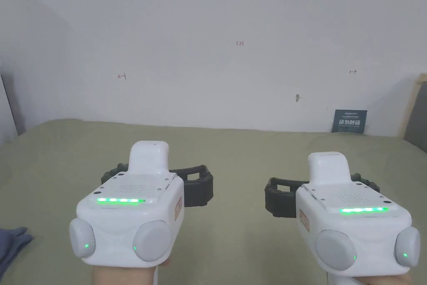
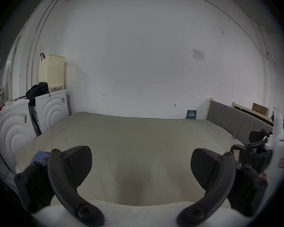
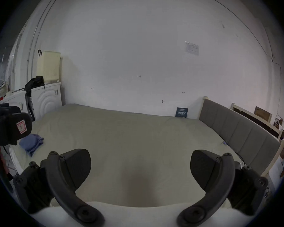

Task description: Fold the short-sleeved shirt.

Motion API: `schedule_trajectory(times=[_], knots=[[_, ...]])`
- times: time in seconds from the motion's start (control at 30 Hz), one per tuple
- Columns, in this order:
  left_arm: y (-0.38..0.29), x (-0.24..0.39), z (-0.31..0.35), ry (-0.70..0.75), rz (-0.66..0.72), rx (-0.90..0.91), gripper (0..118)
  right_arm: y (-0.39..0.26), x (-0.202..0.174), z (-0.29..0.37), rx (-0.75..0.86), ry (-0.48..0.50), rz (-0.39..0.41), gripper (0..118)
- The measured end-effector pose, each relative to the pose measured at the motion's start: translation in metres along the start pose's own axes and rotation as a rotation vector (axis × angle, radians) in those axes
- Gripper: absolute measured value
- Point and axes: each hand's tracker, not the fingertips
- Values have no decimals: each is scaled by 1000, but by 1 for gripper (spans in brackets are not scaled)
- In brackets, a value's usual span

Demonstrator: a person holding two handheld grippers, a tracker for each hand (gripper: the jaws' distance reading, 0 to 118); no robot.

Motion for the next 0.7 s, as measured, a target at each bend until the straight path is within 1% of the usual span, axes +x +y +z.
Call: schedule_trajectory(times=[0.13, 0.2, 0.3, 0.5, 0.7], knots=[[-1, 0, 0, 4, -5, -5, 118, 1, 3, 0, 23, 11, -48, 118], [-1, -1, -1, 6, -7, -5, 118, 2, 3, -1, 24, 5, -49, 118], [0, -2, -1, 6, -5, -5, 118, 3, 3, 0, 47, -23, -29, 118], [4, -3, 0, 10, -4, 6, 118, 4, 5, 2, 63, -21, -14, 118], [6, -2, 2, 11, -15, 16, 118, 6, 3, 4, 94, -40, 2, 118]])
